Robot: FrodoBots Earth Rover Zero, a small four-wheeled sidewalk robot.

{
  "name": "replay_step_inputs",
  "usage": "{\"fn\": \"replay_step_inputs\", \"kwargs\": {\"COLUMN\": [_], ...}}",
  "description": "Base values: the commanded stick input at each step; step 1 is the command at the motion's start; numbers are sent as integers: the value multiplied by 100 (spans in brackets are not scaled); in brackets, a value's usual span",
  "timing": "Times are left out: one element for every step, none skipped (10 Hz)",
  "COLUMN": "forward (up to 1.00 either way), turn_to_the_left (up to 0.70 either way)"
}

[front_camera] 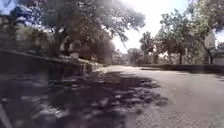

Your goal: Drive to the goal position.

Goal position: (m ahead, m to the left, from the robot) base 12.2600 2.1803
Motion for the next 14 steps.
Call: {"fn": "replay_step_inputs", "kwargs": {"forward": [50,50,50,50,50,50,50,50,50,50,50,50,50,50], "turn_to_the_left": [0,0,0,0,0,0,0,0,0,0,0,0,0,0]}}
